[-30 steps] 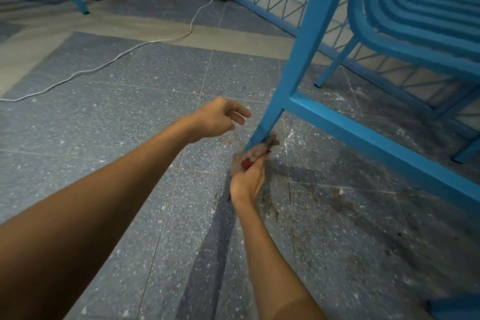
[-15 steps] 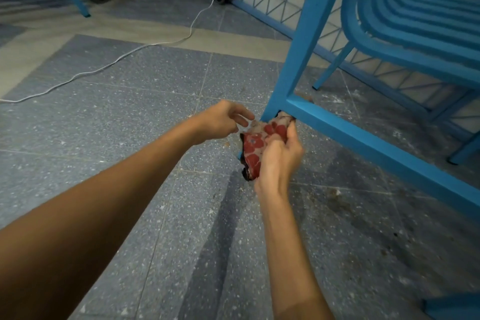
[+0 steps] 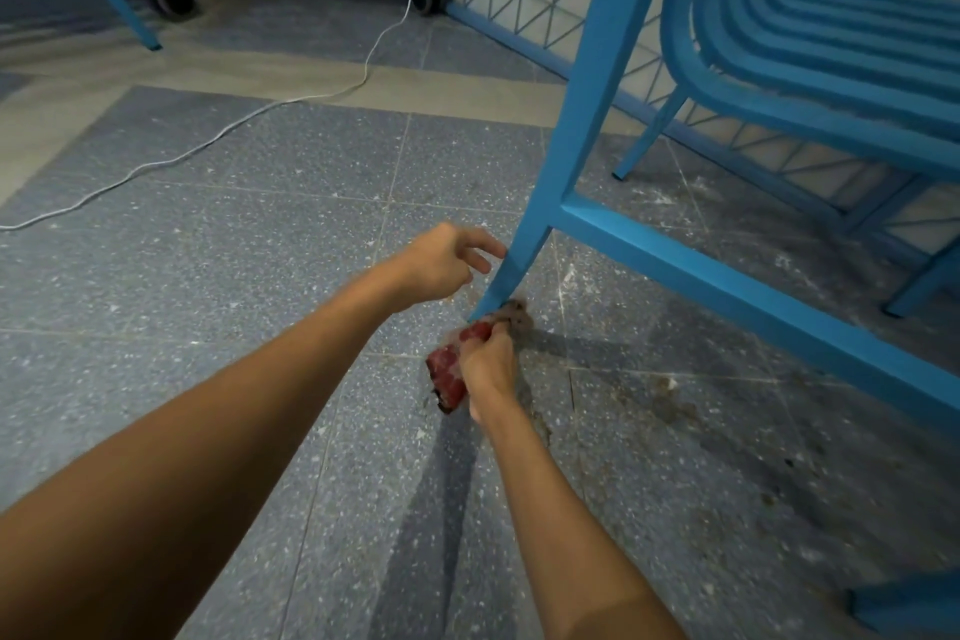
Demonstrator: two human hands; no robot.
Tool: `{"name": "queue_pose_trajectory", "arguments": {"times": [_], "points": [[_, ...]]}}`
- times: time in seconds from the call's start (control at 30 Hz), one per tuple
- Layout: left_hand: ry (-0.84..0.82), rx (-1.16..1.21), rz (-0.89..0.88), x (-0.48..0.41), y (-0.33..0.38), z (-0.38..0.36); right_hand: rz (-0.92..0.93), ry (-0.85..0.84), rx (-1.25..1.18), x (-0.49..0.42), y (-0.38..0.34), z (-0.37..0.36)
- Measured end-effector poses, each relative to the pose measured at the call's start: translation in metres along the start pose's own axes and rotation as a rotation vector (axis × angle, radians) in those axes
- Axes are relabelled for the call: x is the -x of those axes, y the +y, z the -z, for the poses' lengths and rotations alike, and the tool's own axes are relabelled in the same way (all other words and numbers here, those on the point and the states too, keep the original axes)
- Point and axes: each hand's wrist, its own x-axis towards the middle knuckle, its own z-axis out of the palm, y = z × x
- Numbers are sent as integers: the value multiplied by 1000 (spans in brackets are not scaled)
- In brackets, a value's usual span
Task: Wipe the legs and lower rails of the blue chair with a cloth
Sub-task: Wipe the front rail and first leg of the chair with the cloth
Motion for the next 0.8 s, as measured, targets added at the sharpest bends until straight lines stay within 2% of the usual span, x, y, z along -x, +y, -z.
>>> {"name": "queue_pose_trajectory", "arguments": {"times": [0.13,0.23,0.33,0.4,0.47,0.57,0.67,0.8], "points": [[20,-6,-26,-1,-2,1,120,72,-199,14,-32,14],[20,23,-36,2,0,3,374,153,-315,32,-48,26],[21,24,-50,3,-1,5,590,356,-175,38,-43,21],[26,4,-51,3,-3,6,621,417,-128,29,-32,8],[29,-20,-37,5,-4,7,555,354,-171,14,-21,-3],[31,-52,-15,7,-3,2,187,143,-232,-10,-9,-7],[-2,-107,-20,9,5,-4,-110,-31,-88,-19,-3,-4],[-23,-152,2,15,16,-8,-111,-120,-494,-2,-35,8]]}}
